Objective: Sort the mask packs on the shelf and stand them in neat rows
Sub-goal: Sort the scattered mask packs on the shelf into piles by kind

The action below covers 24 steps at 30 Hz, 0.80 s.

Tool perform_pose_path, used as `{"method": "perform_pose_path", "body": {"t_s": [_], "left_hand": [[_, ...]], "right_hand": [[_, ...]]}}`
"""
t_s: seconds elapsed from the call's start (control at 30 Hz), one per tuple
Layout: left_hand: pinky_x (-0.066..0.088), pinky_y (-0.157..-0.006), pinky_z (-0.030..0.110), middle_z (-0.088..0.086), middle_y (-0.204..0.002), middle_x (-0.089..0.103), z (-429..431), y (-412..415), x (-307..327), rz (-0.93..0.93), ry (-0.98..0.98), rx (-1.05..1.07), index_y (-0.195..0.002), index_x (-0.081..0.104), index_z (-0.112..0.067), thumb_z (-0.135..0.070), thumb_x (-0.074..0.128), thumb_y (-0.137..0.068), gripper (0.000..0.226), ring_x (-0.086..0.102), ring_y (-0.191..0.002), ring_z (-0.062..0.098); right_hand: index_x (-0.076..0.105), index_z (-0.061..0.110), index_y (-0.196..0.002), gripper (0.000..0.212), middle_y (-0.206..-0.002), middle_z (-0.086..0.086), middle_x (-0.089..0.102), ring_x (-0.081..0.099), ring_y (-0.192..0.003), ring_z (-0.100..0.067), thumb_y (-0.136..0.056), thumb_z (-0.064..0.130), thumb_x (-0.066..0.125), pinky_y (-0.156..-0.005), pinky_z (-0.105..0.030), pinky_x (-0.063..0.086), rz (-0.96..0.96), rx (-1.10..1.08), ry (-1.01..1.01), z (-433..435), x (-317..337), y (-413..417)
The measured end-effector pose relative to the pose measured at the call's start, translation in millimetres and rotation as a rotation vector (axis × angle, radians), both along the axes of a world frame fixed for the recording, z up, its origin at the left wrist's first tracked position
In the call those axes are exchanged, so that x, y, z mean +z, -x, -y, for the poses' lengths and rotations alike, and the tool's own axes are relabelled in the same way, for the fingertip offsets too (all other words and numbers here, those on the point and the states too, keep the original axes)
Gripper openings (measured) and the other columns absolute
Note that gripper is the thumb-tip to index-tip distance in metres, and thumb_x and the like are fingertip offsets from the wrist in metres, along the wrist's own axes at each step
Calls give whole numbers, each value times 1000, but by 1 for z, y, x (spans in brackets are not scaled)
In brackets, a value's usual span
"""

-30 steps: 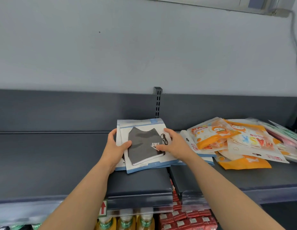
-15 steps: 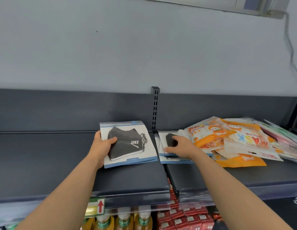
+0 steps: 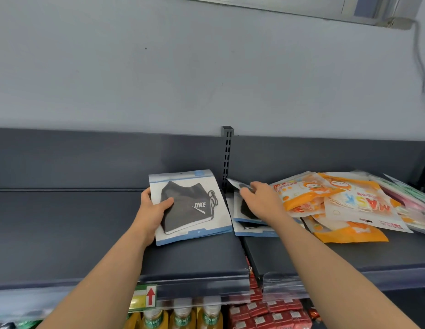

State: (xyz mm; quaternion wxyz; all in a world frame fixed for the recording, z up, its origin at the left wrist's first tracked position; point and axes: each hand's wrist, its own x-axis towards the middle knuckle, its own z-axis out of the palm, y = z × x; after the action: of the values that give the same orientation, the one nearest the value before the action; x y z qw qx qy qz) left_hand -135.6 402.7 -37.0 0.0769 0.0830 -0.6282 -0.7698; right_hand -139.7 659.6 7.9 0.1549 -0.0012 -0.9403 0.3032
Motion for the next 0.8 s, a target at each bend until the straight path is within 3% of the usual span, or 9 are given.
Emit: {"method": "perform_pose_path", "body": {"t_s": [0.1, 0.17, 0.23, 0.33, 0.4, 0.47, 0.57, 0.7, 0.8], "left_hand": [[51, -66, 31, 3, -112, 60, -4, 0, 1, -8, 26, -1, -141, 28, -21, -14, 63, -93, 59, 63, -89, 16], [51, -66, 30, 0, -107, 60, -8, 1, 5, 5, 35, -6, -141, 26, -19, -19, 61, -96, 57, 62, -88, 15], [54, -71, 33, -1, -106, 60, -12, 2, 8, 19, 42, -15, -139, 27, -20, -28, 56, -98, 51, 62, -89, 16], [54, -91, 46, 0, -105, 62, -14, 3, 12, 38, 44, -34, -133, 30, -23, -41, 57, -95, 50, 63, -93, 19], [53, -93, 46, 0, -105, 62, -15, 2, 14, 37, 71, -54, -132, 29, -24, -40, 67, -89, 60, 63, -91, 20], [55, -86, 42, 0, -105, 63, -16, -1, 15, 31, 90, -74, -132, 27, -24, -30, 77, -82, 71, 65, -90, 22], [54, -78, 39, 0, -104, 60, -15, -3, 13, 1, 96, -63, -134, 26, -25, -9, 78, -81, 76, 64, -90, 18], [55, -72, 35, 2, -107, 61, -15, -4, 15, -39, 45, -70, -134, 25, -29, -7, 69, -88, 67, 65, -90, 18], [55, -81, 35, -1, -113, 61, -16, -5, 16, -70, 50, -79, -131, 26, -30, -19, 76, -83, 71, 65, -99, 17]], "right_hand": [[63, -4, -99, 36, -87, -16, 65, 60, -80, -31, -91, 25, 43, -76, -41, 50, -173, 54, 137, 11, 8, -5], [65, -3, -110, 34, -97, -20, 69, 61, -80, -32, -92, 19, 45, -77, -40, 51, -197, 140, 202, 22, 12, -11], [64, 8, -125, 38, -107, -11, 71, 62, -81, -22, -92, 20, 50, -75, -32, 50, -124, 250, 197, 35, 9, -15], [54, 19, -138, 54, -133, 5, 58, 56, -109, -11, -88, 38, 62, -92, -25, 42, 65, 352, 40, 45, -5, -15], [53, 17, -138, 56, -141, 6, 52, 49, -126, -14, -89, 43, 62, -109, -32, 36, 153, 409, 52, 47, -12, -15], [58, 11, -131, 43, -139, -4, 56, 52, -124, -21, -94, 33, 56, -109, -36, 40, 184, 472, 155, 46, -15, -14], [57, 16, -135, 41, -143, 6, 51, 48, -127, -10, -94, 14, 53, -99, -13, 37, 97, 400, 224, 39, -17, -7], [45, 27, -142, 54, -152, 5, 35, 29, -142, -17, -90, 32, 59, -117, -48, 21, 58, 228, 20, 31, -22, 4], [43, 30, -144, 55, -158, 4, 27, 21, -146, -15, -92, 39, 60, -119, -45, 21, 90, 358, 11, 47, -23, -4]]}}
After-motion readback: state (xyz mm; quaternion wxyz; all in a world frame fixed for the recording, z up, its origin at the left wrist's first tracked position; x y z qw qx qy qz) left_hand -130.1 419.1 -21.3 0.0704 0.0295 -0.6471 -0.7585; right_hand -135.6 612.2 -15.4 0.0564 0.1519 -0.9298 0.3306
